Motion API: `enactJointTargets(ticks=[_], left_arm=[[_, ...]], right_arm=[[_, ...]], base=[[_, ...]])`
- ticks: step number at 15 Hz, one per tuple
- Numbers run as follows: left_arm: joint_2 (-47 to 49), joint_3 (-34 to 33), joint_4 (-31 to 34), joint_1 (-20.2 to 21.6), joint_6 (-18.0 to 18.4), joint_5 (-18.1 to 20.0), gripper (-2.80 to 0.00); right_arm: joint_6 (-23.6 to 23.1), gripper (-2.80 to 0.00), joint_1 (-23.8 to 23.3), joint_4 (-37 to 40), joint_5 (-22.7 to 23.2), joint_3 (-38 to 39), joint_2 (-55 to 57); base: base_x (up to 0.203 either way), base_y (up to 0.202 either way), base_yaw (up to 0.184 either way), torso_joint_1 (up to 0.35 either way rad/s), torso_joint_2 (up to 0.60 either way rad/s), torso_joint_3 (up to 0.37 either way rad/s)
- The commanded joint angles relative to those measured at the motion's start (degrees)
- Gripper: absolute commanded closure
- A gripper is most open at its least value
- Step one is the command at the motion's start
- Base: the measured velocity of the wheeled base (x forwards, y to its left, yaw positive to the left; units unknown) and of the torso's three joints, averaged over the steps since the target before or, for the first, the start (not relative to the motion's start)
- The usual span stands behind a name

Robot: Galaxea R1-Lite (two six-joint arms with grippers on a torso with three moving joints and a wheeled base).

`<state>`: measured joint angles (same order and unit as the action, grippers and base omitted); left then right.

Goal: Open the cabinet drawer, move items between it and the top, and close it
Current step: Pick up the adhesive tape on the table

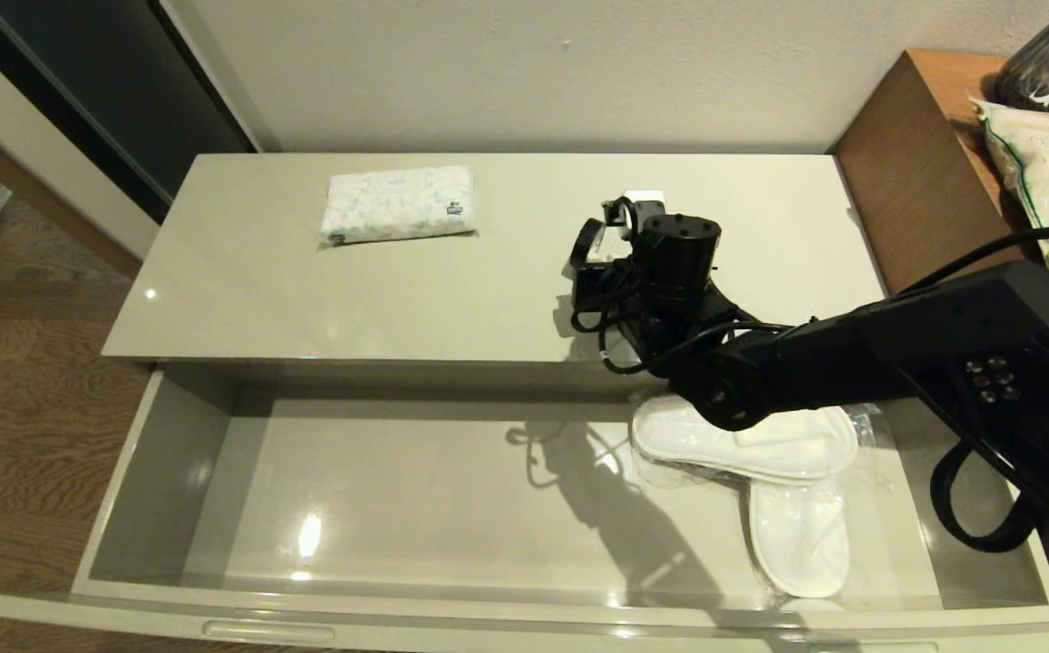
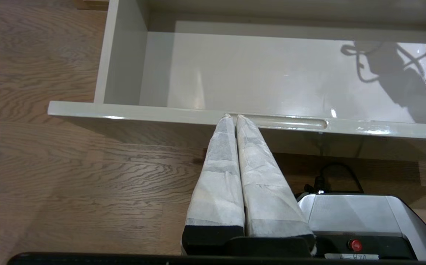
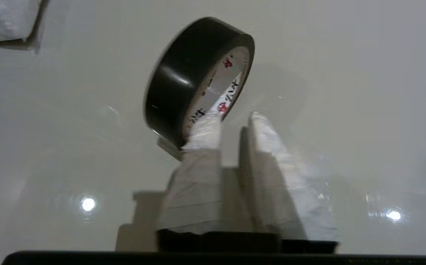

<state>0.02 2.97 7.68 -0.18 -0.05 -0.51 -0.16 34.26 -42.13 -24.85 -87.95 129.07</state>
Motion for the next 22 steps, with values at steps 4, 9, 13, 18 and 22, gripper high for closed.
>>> enactJointTargets(ticks=[4, 9, 13, 18, 22], left_arm=[[-0.02, 0.01, 0.05, 0.01, -0.04, -0.02, 0.00], [-0.02, 0.01, 0.05, 0.00, -0.04, -0.02, 0.00], [-0.02, 0.01, 0.05, 0.01, -0.04, -0.02, 0.00], [-0.02, 0.01, 0.05, 0.01, -0.04, -0.02, 0.00], [-0.02, 0.01, 0.05, 0.00, -0.04, -0.02, 0.00]], right_arm=[[-0.02, -2.80, 0.11, -0.14, -0.11, 2.08, -2.53], [-0.02, -2.80, -0.09, -0.41, 0.28, 1.02, -1.21], [-0.38, -2.80, -0.15, -0.35, 0.48, -3.62, 2.52], [-4.45, -2.80, -0.15, 1.04, -0.10, -15.41, 8.01], [-6.73, -0.88, -0.13, 2.69, -0.38, -19.78, 10.65]], base=[[0.000, 0.000, 0.000, 0.000, 0.00, 0.000], [0.000, 0.000, 0.000, 0.000, 0.00, 0.000], [0.000, 0.000, 0.000, 0.000, 0.00, 0.000], [0.000, 0.000, 0.000, 0.000, 0.00, 0.000], [0.000, 0.000, 0.000, 0.000, 0.00, 0.000]])
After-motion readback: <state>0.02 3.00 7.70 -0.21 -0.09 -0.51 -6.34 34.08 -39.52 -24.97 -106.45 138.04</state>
